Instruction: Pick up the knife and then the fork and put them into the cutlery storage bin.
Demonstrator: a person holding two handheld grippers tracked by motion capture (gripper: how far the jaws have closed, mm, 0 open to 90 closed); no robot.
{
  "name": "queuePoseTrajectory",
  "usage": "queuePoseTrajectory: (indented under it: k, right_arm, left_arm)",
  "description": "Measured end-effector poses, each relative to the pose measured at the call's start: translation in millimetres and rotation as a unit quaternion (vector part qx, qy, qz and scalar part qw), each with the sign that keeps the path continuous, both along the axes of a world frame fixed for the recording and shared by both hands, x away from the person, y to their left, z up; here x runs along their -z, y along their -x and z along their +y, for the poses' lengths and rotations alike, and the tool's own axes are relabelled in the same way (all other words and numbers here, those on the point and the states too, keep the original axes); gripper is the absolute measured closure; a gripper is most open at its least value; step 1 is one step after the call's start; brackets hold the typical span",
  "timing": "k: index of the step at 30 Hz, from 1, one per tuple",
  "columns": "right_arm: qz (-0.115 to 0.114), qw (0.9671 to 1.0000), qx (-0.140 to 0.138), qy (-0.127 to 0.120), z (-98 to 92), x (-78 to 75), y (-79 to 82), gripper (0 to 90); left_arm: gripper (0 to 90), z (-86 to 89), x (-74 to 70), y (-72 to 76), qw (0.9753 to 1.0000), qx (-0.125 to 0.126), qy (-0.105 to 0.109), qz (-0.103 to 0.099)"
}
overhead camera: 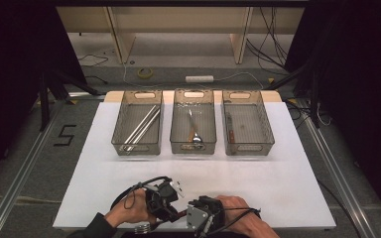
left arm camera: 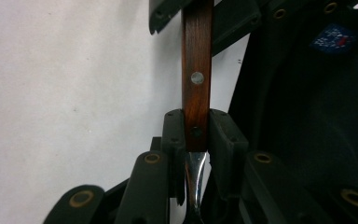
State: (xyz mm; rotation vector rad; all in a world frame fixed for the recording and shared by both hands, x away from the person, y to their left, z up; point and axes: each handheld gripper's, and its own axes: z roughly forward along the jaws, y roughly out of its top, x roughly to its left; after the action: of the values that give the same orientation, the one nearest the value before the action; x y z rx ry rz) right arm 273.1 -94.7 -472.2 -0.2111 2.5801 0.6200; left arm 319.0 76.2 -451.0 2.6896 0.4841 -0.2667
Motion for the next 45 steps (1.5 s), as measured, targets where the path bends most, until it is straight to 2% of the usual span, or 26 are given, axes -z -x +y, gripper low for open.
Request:
queuePoseTrajectory:
  k: [2, 7, 12, 15, 19, 21, 23, 24, 25, 26, 27, 28, 31, 33, 34, 36, 40, 41, 45]
  right_arm:
    - [-0.011, 0.9998, -0.012, 0.006, -0.1, 0.5, 0.5, 70.0]
    - [-0.012, 0.9989, -0.041, 0.021, -0.5, 3.1, 5.3, 76.8]
    - [-0.012, 0.9988, -0.044, 0.016, -3.4, -0.6, 4.4, 77.6]
    - [-0.005, 0.9993, -0.036, 0.010, -6.6, -3.9, 2.0, 77.8]
    - [-0.004, 0.9997, -0.022, 0.013, -12.2, -5.6, -1.5, 78.1]
    - [-0.003, 0.9998, -0.018, 0.011, -14.5, -5.3, -2.6, 78.2]
    - [-0.009, 0.9994, -0.024, 0.021, -17.8, -8.4, -6.1, 78.3]
    - [-0.005, 0.9998, -0.013, 0.013, -18.5, -8.6, -6.2, 78.3]
    - [-0.005, 0.9997, -0.014, 0.021, -20.4, -10.0, -8.1, 78.4]
    - [0.009, 0.9996, 0.021, -0.015, -19.3, -6.9, -4.8, 78.4]
    - [-0.008, 0.9998, -0.006, 0.015, -22.8, -10.3, -10.8, 78.4]
    - [-0.003, 1.0000, 0.005, 0.003, -23.4, -9.3, -10.7, 78.5]
    - [0.003, 0.9998, 0.020, -0.003, -26.8, -9.5, -13.2, 78.7]
    - [0.003, 0.9998, 0.021, -0.002, -28.8, -9.9, -14.8, 78.8]
    - [0.001, 0.9998, 0.018, 0.006, -30.4, -11.1, -16.8, 78.9]
    - [0.008, 0.9993, 0.036, -0.002, -32.9, -11.5, -18.5, 79.1]
    - [0.007, 0.9983, 0.056, -0.012, -40.4, -14.4, -26.0, 79.6]
    - [0.007, 0.9980, 0.061, -0.015, -42.5, -15.2, -28.2, 79.8]
    - [0.008, 0.9953, 0.093, -0.023, -52.4, -18.0, -36.0, 80.8]
  left_arm:
    - [76.3, 0.3, -0.8, 0.0, 1.0000, -0.004, 0.005, 0.000]
    - [74.4, 0.9, -3.7, -0.7, 1.0000, -0.002, 0.005, -0.003]
    - [73.0, 0.7, -6.5, 0.3, 0.9998, -0.007, 0.016, -0.013]
    - [71.8, 2.2, -9.3, -0.2, 0.9991, -0.017, 0.027, -0.027]
    - [63.1, 6.3, -15.3, -2.2, 0.9971, -0.029, 0.046, -0.054]
    - [54.2, 7.7, -17.9, -2.0, 0.9954, -0.043, 0.051, -0.069]
    - [49.0, 9.7, -19.7, -2.5, 0.9943, -0.050, 0.053, -0.078]
    - [45.6, 10.6, -20.5, -2.4, 0.9932, -0.054, 0.056, -0.086]
    - [41.7, 11.4, -21.2, -2.4, 0.9921, -0.061, 0.057, -0.094]
    - [39.7, 12.2, -21.8, -2.6, 0.9914, -0.065, 0.058, -0.098]
    - [37.7, 13.1, -22.7, -2.4, 0.9903, -0.068, 0.060, -0.106]
    - [35.4, 13.9, -23.8, -2.5, 0.9883, -0.075, 0.065, -0.116]
    - [30.9, 18.8, -28.2, -3.0, 0.9830, -0.090, 0.083, -0.136]
    - [29.1, 22.3, -30.6, -3.4, 0.9789, -0.102, 0.094, -0.150]
    - [28.1, 23.9, -31.4, -3.7, 0.9766, -0.110, 0.098, -0.157]
    - [27.3, 26.7, -32.5, -4.5, 0.9724, -0.124, 0.107, -0.165]
    - [25.4, 31.9, -35.2, -5.4, 0.9643, -0.146, 0.124, -0.183]
    - [24.7, 33.4, -36.1, -5.5, 0.9610, -0.155, 0.131, -0.187]
    - [23.3, 40.8, -40.1, -6.2, 0.9517, -0.175, 0.160, -0.195]
